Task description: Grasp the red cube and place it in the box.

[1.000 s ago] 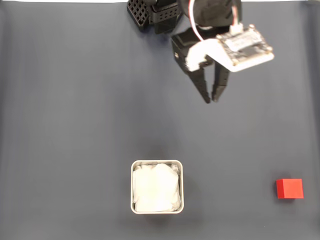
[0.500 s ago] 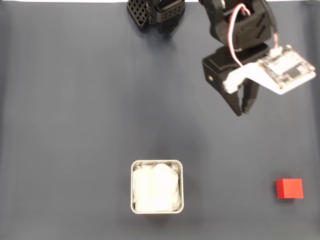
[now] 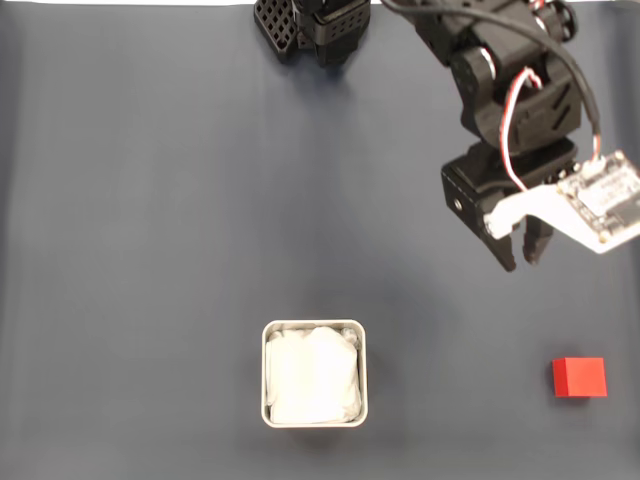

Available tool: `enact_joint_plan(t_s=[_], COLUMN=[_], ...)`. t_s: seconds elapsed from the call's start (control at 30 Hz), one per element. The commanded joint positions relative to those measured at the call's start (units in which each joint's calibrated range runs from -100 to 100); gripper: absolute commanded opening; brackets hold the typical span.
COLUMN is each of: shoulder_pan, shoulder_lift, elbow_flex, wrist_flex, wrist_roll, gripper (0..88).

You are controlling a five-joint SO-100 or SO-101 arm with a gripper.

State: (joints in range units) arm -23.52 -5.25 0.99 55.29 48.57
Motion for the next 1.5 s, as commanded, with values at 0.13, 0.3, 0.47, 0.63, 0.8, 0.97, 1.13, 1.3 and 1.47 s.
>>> enact_joint_plan(t_s=[0.13, 0.3, 0.47, 0.63, 0.8, 0.97, 1.13, 1.3, 1.47], shoulder_pan=[-0.3, -0.5, -0.6, -0.6, -0.6, -0.6, -0.8, -1.1, -1.6], shoulder_lift=[6.0, 11.2, 15.1, 18.9, 23.0, 26.9, 29.3, 32.0, 34.8], elbow_flex=[-8.2, -12.8, -15.5, -17.3, -20.2, -24.1, -26.1, -28.5, -30.8], wrist_flex=[-2.3, -2.3, -2.3, -4.4, -6.0, -6.6, -6.9, -7.6, -9.0], wrist_roll=[-0.7, -0.7, 0.0, 1.5, 2.3, 2.3, 2.2, 2.4, 2.5], gripper=[13.0, 16.3, 17.5, 18.2, 19.9, 22.4, 24.5, 27.0, 30.0])
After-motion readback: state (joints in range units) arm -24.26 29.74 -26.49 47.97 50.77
